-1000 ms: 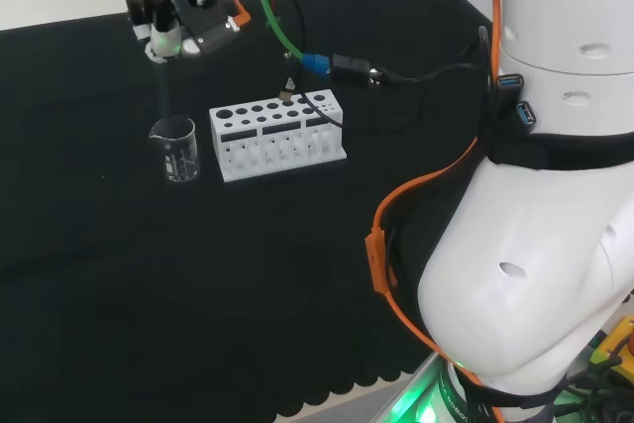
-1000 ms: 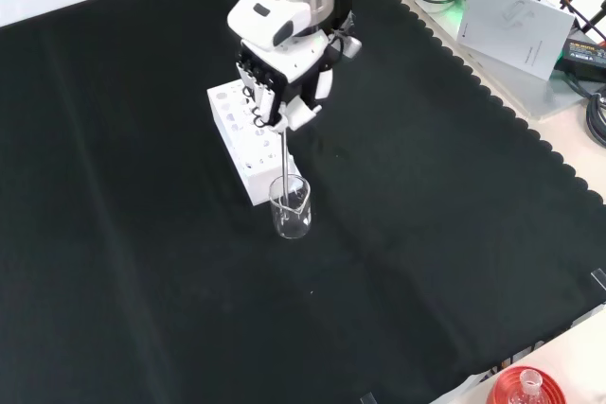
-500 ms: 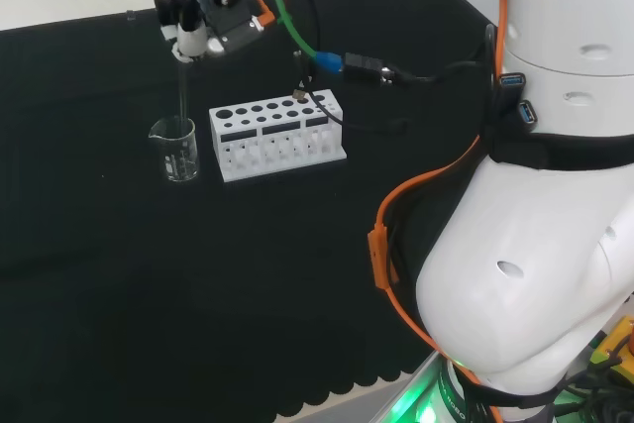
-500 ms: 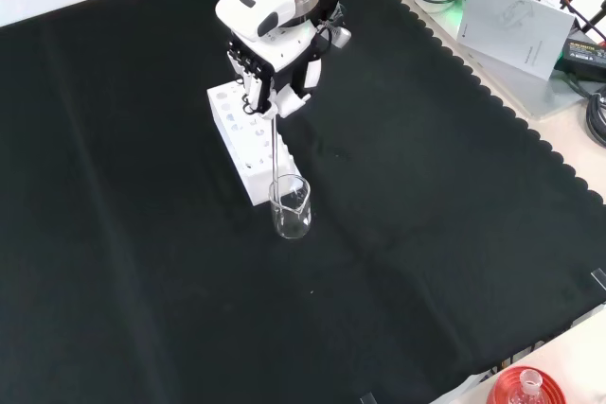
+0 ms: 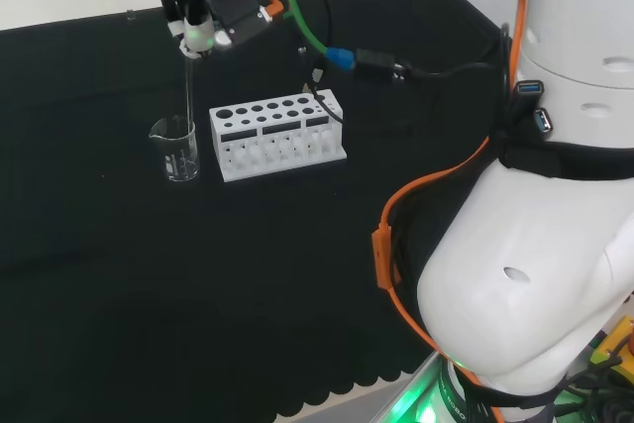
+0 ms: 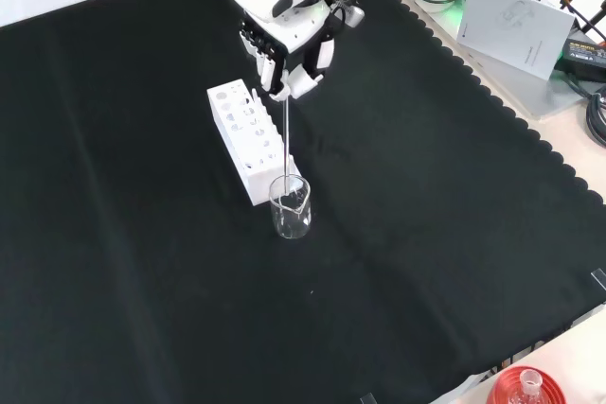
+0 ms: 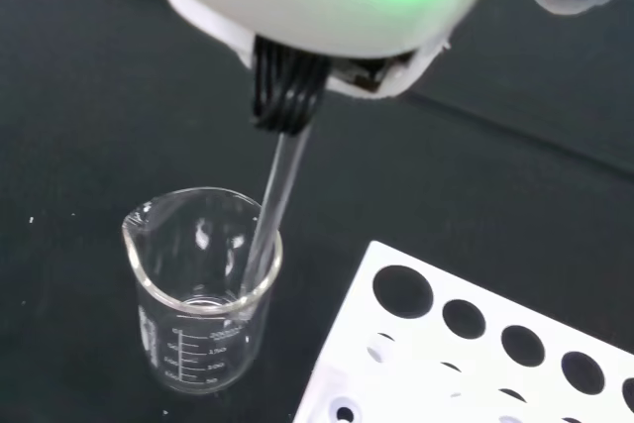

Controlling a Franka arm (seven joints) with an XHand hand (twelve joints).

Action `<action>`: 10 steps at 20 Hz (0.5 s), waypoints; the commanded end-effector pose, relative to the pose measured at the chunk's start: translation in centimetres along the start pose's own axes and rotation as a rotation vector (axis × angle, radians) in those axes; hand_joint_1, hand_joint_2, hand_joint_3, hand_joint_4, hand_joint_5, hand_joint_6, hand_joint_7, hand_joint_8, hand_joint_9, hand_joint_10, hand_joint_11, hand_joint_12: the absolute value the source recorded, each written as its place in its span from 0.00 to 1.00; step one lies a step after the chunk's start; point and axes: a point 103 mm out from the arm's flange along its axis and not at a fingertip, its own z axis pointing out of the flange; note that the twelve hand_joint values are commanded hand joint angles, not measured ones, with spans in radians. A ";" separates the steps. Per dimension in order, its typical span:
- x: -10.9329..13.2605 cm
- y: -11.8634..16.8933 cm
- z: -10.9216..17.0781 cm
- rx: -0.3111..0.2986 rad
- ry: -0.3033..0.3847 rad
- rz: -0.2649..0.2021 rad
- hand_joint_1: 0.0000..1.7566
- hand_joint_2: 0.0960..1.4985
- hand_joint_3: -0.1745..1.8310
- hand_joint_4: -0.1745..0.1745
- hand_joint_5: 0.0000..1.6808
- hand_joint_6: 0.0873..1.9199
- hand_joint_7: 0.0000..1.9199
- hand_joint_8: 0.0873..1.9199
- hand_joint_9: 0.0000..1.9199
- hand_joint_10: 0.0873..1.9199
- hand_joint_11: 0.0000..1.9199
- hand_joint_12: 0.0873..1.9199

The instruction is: Stir in the beaker to the left of the white test tube rack with the glass rod.

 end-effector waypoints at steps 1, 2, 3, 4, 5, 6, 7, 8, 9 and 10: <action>5.9 3.0 2.1 -0.019 0.013 -0.039 0.76 0.29 0.54 0.00 0.71 0.38 0.77 0.27 0.92 0.04 0.88 0.16; 6.2 3.0 2.0 -0.026 0.017 -0.052 0.76 0.29 0.54 0.00 0.71 0.38 0.77 0.27 0.92 0.04 0.88 0.16; 6.3 3.1 1.9 -0.032 0.020 -0.061 0.76 0.29 0.54 0.00 0.71 0.38 0.77 0.27 0.92 0.04 0.88 0.16; 6.5 3.2 1.8 -0.037 0.022 -0.072 0.76 0.29 0.54 0.00 0.71 0.38 0.77 0.27 0.92 0.04 0.88 0.16; 6.4 3.3 1.8 -0.039 0.023 -0.079 0.76 0.29 0.54 0.00 0.71 0.38 0.77 0.27 0.92 0.04 0.88 0.16; 6.5 3.5 1.7 -0.038 0.023 -0.082 0.76 0.29 0.54 0.00 0.71 0.38 0.77 0.27 0.92 0.04 0.88 0.16; 6.4 3.5 1.7 -0.039 0.024 -0.085 0.76 0.29 0.54 0.00 0.71 0.38 0.77 0.27 0.92 0.04 0.88 0.16; 4.7 2.6 2.0 -0.060 0.044 -0.083 0.76 0.29 0.54 0.00 0.71 0.38 0.77 0.26 0.92 0.04 0.88 0.16; 4.2 2.3 2.1 -0.063 0.046 -0.082 0.76 0.29 0.54 0.00 0.71 0.38 0.77 0.26 0.92 0.04 0.88 0.16; 3.9 2.3 2.1 -0.059 0.047 -0.080 0.76 0.29 0.54 0.00 0.71 0.38 0.77 0.26 0.92 0.04 0.88 0.16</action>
